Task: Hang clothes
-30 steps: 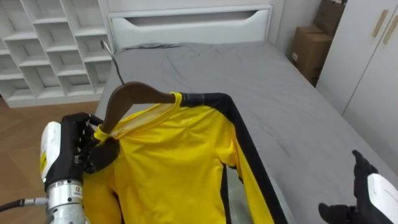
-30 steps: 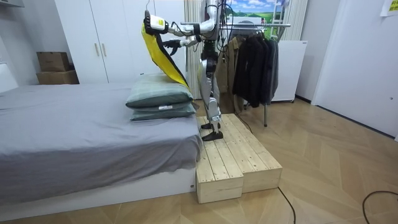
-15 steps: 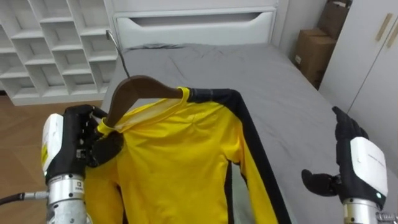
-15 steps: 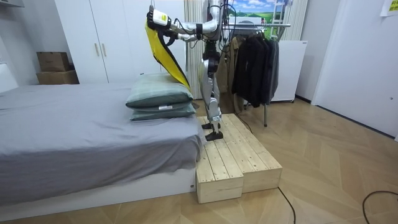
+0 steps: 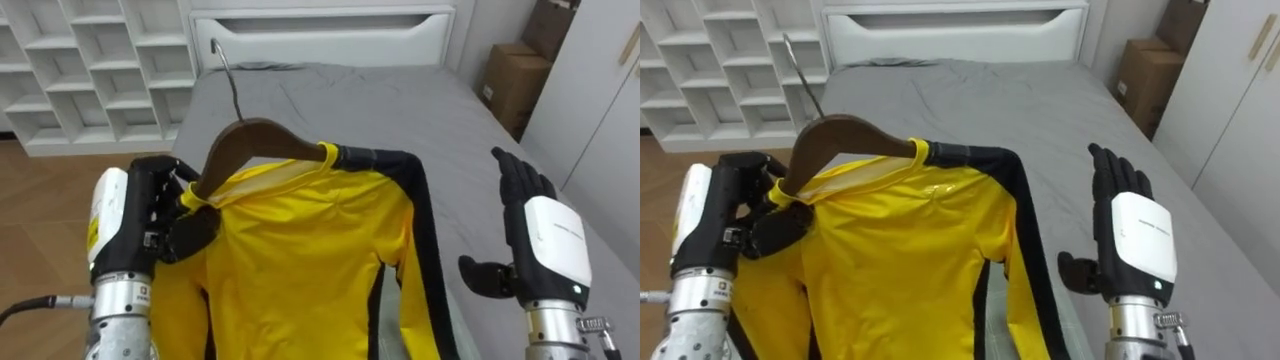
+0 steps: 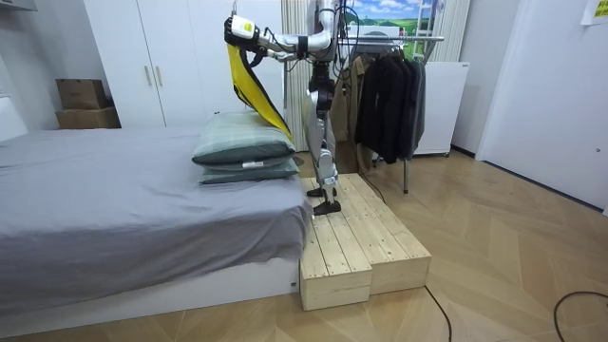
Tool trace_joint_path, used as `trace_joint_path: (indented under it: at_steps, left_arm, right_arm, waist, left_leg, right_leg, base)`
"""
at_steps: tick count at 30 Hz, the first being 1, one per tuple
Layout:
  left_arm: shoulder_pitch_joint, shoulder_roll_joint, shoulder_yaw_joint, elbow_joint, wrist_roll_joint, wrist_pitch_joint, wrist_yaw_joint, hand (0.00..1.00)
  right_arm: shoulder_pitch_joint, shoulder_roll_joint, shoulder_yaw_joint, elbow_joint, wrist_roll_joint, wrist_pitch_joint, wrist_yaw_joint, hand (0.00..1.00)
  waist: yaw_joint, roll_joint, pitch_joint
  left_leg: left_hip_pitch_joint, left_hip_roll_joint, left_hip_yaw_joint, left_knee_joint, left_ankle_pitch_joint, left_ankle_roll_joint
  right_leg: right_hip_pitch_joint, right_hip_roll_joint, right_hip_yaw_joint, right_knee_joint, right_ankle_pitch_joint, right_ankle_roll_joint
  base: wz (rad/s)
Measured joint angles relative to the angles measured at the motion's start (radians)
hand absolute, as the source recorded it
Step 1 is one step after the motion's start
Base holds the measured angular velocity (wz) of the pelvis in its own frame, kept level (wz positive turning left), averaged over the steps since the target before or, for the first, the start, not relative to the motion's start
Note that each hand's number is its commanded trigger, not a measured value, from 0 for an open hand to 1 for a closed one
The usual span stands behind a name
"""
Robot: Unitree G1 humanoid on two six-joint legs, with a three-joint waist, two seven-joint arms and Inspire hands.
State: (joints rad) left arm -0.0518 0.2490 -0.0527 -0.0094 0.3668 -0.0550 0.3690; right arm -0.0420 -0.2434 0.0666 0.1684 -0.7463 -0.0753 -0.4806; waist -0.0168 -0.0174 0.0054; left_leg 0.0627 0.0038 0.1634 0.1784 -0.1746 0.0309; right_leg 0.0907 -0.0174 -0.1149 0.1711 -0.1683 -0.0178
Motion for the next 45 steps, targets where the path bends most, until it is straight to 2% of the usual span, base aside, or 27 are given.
trace_joint_path:
  at_steps: [5, 9, 16, 26, 30, 33, 45]
  left_arm:
    - [-0.003, 0.000, -0.002, -0.048, 0.028, -0.002, -0.029, 1.00]
    - [-0.008, 0.000, -0.003, -0.049, 0.043, -0.019, -0.040, 1.00]
    - [-0.008, 0.001, -0.006, -0.069, 0.087, -0.020, -0.072, 1.00]
    - [-0.008, 0.010, 0.002, -0.121, 0.078, -0.026, -0.099, 1.00]
    - [-0.009, 0.016, 0.002, -0.155, 0.078, -0.037, -0.101, 1.00]
    - [-0.011, 0.016, 0.000, -0.160, 0.082, -0.060, -0.102, 1.00]
    - [-0.011, 0.016, -0.013, -0.162, 0.083, -0.061, -0.145, 1.00]
  right_arm:
    - [-0.007, 0.000, 0.001, -0.020, 0.001, -0.018, 0.020, 0.00]
    - [-0.026, 0.000, 0.010, -0.020, -0.001, -0.021, 0.029, 0.00]
    - [-0.038, 0.000, 0.030, -0.026, -0.009, -0.033, 0.037, 0.00]
    - [-0.102, -0.020, 0.027, -0.032, -0.110, -0.038, 0.033, 0.00]
    - [-0.117, -0.039, 0.027, -0.032, -0.125, -0.061, 0.030, 0.00]
    - [-0.118, -0.040, 0.030, -0.059, -0.132, -0.066, 0.029, 0.00]
    - [-0.124, -0.041, 0.055, -0.104, -0.170, -0.068, 0.013, 0.00]
  waist:
    - [0.005, 0.000, 0.0001]
    - [0.007, 0.000, 0.0001]
    - [0.015, 0.002, 0.0005]
    - [0.022, 0.008, 0.0001]
    - [0.024, 0.007, 0.0000]
    - [0.025, 0.007, 0.0000]
    - [0.034, 0.005, 0.0011]
  left_leg:
    - [0.002, 0.001, -0.002, -0.006, 0.000, 0.000]
    - [0.002, 0.000, -0.002, -0.008, 0.000, 0.000]
    - [0.000, -0.001, -0.003, -0.008, 0.000, 0.000]
    - [-0.001, 0.000, -0.013, -0.005, 0.000, 0.000]
    - [0.000, 0.000, -0.012, -0.001, 0.000, 0.000]
    - [0.001, 0.000, -0.012, 0.002, 0.000, 0.000]
    - [-0.006, 0.001, -0.007, 0.003, 0.000, 0.000]
  right_leg:
    - [0.000, 0.000, -0.001, -0.001, 0.000, 0.000]
    - [-0.001, 0.000, -0.001, -0.002, 0.000, 0.000]
    - [-0.001, -0.001, -0.006, -0.001, 0.000, 0.000]
    - [0.004, -0.001, -0.019, -0.001, 0.000, 0.000]
    - [0.006, -0.002, -0.019, 0.000, 0.000, 0.000]
    - [0.009, -0.006, -0.024, -0.001, 0.000, 0.000]
    - [0.002, -0.006, -0.024, 0.000, 0.000, 0.001]
  base:
    - [0.00]
    - [0.00]
    - [0.01]
    - [0.03]
    - [0.00]
    - [0.00]
    - [0.00]
